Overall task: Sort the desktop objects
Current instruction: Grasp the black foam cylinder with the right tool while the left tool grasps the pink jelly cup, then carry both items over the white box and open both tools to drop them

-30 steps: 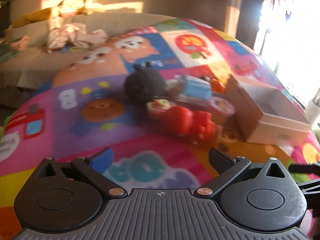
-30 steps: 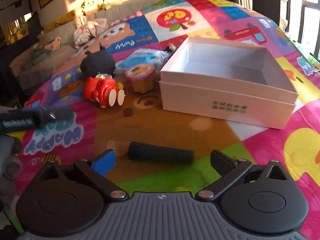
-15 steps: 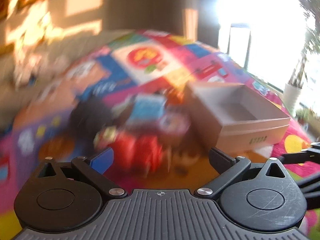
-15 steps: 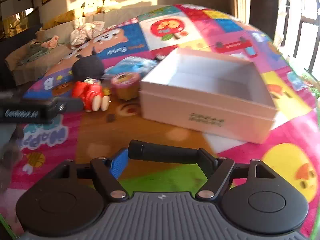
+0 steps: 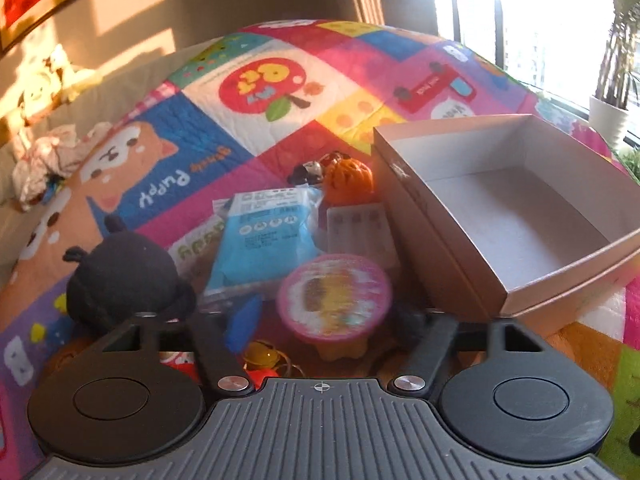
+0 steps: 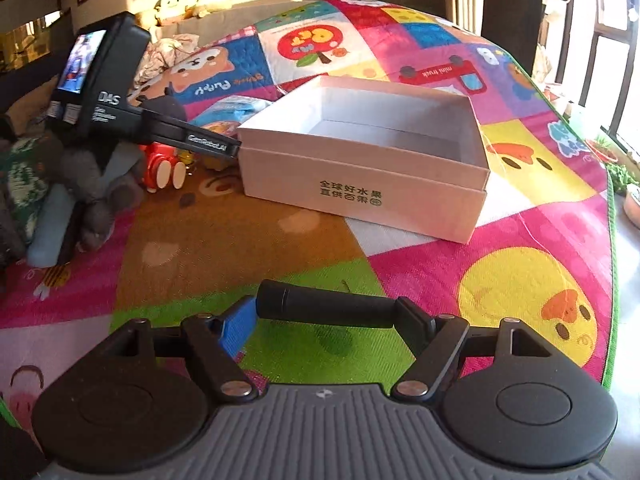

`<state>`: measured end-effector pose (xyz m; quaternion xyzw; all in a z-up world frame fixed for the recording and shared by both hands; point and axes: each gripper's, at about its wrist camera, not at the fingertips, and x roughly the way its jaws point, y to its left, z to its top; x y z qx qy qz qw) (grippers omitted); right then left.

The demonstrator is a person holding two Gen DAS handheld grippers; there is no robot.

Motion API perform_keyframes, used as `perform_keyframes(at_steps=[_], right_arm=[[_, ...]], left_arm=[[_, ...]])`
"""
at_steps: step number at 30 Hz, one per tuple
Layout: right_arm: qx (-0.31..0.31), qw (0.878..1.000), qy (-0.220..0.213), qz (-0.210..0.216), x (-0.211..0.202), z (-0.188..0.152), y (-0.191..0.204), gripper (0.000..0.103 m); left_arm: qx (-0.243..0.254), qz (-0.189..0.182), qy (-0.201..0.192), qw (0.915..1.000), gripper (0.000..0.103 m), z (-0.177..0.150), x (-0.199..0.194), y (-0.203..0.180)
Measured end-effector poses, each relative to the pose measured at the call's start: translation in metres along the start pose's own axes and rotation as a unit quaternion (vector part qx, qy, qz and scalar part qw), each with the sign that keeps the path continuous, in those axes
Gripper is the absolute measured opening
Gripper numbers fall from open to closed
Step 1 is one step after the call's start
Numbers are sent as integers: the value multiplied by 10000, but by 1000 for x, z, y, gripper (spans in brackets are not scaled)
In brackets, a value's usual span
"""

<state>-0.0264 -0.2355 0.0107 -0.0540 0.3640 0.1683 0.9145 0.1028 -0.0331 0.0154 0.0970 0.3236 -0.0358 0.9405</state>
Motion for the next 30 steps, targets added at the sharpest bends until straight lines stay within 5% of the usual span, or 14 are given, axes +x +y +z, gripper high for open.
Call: perform_keyframes(at_steps=[6,10,15,20,26,30], right_arm=[[-116,9997,7,209,-5,1,4,75],[-266,9991,77,311,-11,-4,6,75],[-257,9969,-721,167,-48,27,-10,75],[-379,9850,-1633,-413,-60,76,-26,75],[-207,9866,-1534,-519,-5,116,-51,76],[-137,9889,-1328,-647,26,121,-58,76]], left_arm=[[19,-31,-209,9998,60,-16,-33,6],[-102,-434,-479,9979,60,-34,-86,7],[-100,-863,-1259,9882,57,-5,-131,-1],[96,-1045,-1589,9817,57,32,-108,-29],[78,-1160,-1277,9850,59,61,-60,-47],[79,-1103,-1184,9868,73,64,-46,-42]])
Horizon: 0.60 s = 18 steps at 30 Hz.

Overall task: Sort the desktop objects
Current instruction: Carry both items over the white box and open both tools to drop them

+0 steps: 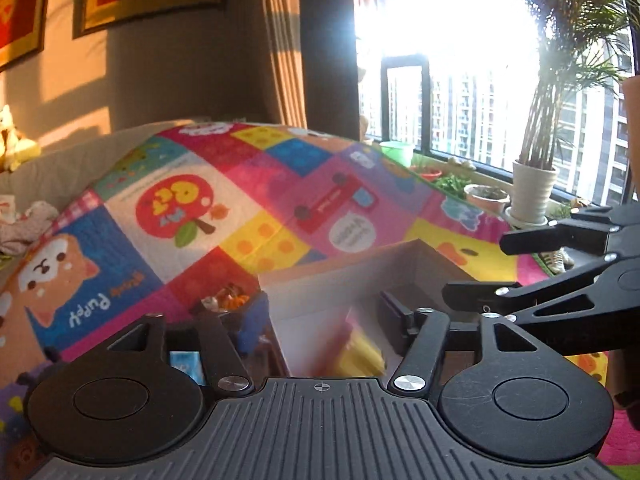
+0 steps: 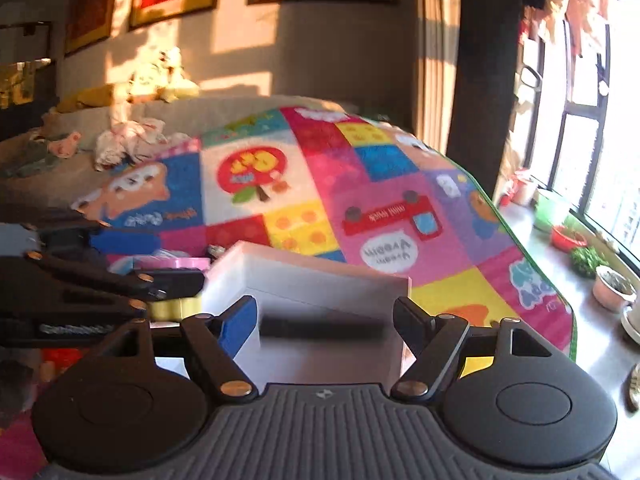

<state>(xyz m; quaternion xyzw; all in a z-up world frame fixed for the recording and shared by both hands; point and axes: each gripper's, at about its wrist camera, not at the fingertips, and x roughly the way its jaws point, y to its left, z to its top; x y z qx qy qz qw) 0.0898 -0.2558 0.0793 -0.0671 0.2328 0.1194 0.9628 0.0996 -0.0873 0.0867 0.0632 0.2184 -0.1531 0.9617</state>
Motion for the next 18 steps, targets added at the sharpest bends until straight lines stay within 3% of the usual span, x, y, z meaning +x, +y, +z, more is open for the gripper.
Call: perform_keyframes(at_steps=[7,9,11,14,18], right_arm=[[504,9972,472,-294,24,-21,-17,81],[739,9942,739,-238,34,-28,-21,81],[912,9918,897,-71,41,-35,-22,84],[825,9932,804,-157,48,-36,-15,86],[750,9947,706,34,63,-30,-5,86]], left_arm=[[-213,41,129,9997,82,-14,-11,20],[-313,10,73,9995,93,-26,-30,29],[-340,95,43,9994,96,-43,-50,36],[-486,294,240,9981,96,-69,-70,49],[-716,496,555,9947,98,-94,-78,66]])
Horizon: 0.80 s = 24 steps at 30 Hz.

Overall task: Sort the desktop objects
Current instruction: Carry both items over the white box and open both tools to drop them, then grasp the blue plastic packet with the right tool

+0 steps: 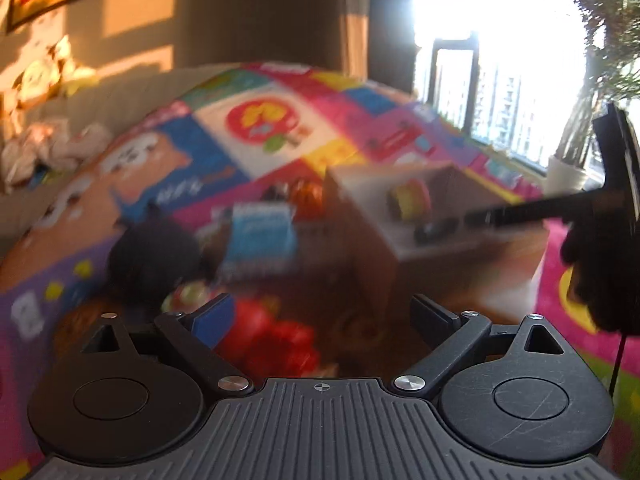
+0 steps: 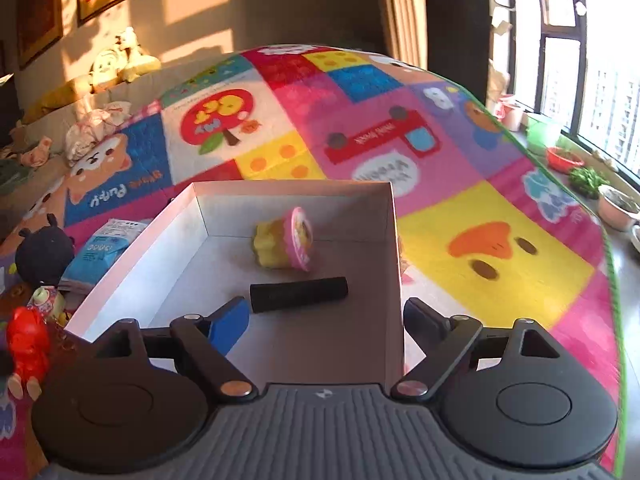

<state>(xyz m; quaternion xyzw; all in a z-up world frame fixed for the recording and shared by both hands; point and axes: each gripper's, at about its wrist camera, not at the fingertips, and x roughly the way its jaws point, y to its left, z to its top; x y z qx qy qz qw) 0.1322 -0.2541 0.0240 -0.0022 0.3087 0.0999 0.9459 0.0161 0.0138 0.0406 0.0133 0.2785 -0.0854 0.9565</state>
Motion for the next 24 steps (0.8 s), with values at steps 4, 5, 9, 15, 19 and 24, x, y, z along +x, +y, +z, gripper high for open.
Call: perform_keyframes(at_steps=[4,5,9,15,19,24], right_arm=[[-360,9979,-424,-345,-9,8,22,85],[-484,9962,-608,-382,-16,10,29,86],[-912,9920,-859,132,-44,17,58,86],[-1350,9850,-784,739,-64,14,95,86],[-1276,9834,-615,1137,-62,23,113,86],[-1102,9831,-174,1453,-36,47,139,86]], left_arm=[[-11,355,141,9993,100,-9,4,11],[-37,395,176,9991,100,-8,8,13],[-28,394,356,9986,100,-6,29,10],[30,501,216,9985,74,-13,29,11],[-91,414,185,9989,74,-18,19,19],[-99,-605,264,9978,75,-34,-9,15]])
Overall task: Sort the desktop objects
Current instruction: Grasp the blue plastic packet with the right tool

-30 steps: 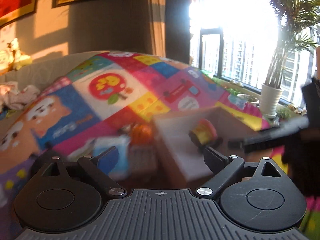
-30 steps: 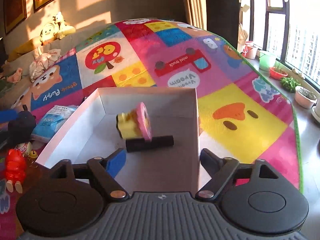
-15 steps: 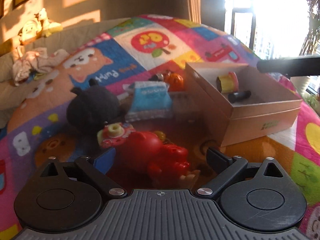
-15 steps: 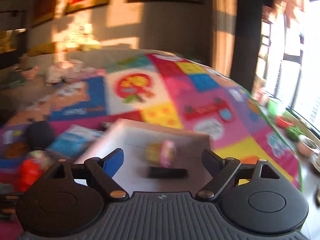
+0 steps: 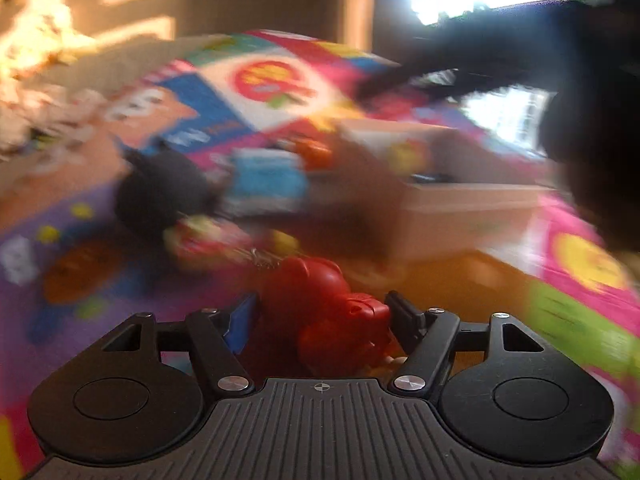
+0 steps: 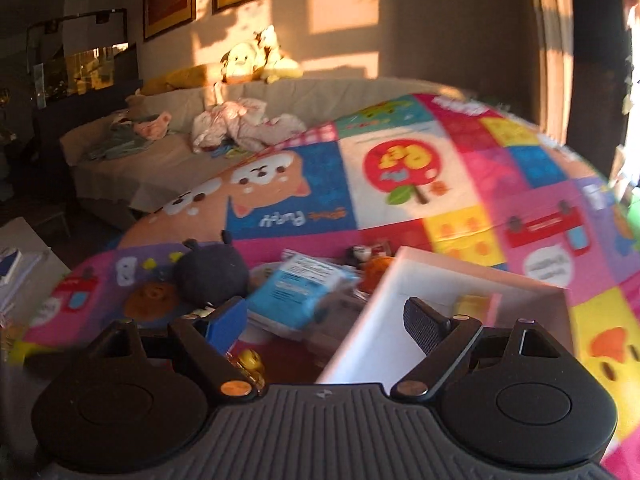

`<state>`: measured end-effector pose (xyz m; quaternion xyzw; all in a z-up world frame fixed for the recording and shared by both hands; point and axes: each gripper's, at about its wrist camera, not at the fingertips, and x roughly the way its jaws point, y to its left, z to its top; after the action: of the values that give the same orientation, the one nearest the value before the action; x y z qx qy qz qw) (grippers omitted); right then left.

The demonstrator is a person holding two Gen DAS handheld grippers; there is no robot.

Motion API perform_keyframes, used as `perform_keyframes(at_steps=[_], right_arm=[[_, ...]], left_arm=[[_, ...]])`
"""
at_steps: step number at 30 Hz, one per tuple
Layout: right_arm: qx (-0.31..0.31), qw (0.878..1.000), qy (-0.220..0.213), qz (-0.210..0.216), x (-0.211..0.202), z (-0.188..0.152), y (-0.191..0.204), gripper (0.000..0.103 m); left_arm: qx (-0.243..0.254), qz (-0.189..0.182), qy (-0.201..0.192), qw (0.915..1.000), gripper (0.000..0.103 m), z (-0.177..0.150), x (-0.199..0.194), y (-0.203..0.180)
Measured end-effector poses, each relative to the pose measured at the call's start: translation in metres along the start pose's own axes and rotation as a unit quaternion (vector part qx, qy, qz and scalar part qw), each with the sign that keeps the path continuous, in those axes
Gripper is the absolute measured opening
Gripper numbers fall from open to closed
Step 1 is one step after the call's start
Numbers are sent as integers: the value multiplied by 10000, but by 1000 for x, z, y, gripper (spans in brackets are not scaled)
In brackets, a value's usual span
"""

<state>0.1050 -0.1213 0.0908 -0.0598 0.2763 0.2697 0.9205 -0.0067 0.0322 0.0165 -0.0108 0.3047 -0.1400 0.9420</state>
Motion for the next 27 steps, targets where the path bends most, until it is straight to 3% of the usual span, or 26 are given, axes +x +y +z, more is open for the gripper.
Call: perform_keyframes(at_steps=[1,4,8,12,15,16,19,23,27], right_arm=[[23,9999,100,39,11,7,3,84],[115,9981,602,116,54,28,12,74],[516,9918,1162,-150,116,45,16,74],[312,9828,1712,-615,172,46,30,74],[248,9761,2065,-630,190,39,34,62],[238,9767,2043,-603,186,38,35,55],[308,9830,1781,-308,153,41,34,54],[468,9919,1170,162,74,47,20,54],[471,9957,720,353,-9,32,-3,54]], left_arm=[[77,-201,2,9998,75,-5,-5,-4],[184,-280,-53,9994,95,-17,-15,-12],[-283,-272,-190,9990,96,-23,-18,0],[-802,-393,-220,9958,96,-24,-18,16],[-802,-410,-301,9955,97,-24,-21,16],[-740,-419,-335,9958,97,-24,-22,14],[-654,-448,-353,9962,97,-24,-21,11],[-681,-454,-332,9961,98,-24,-20,11],[-595,-400,-317,9969,99,-24,-19,8]])
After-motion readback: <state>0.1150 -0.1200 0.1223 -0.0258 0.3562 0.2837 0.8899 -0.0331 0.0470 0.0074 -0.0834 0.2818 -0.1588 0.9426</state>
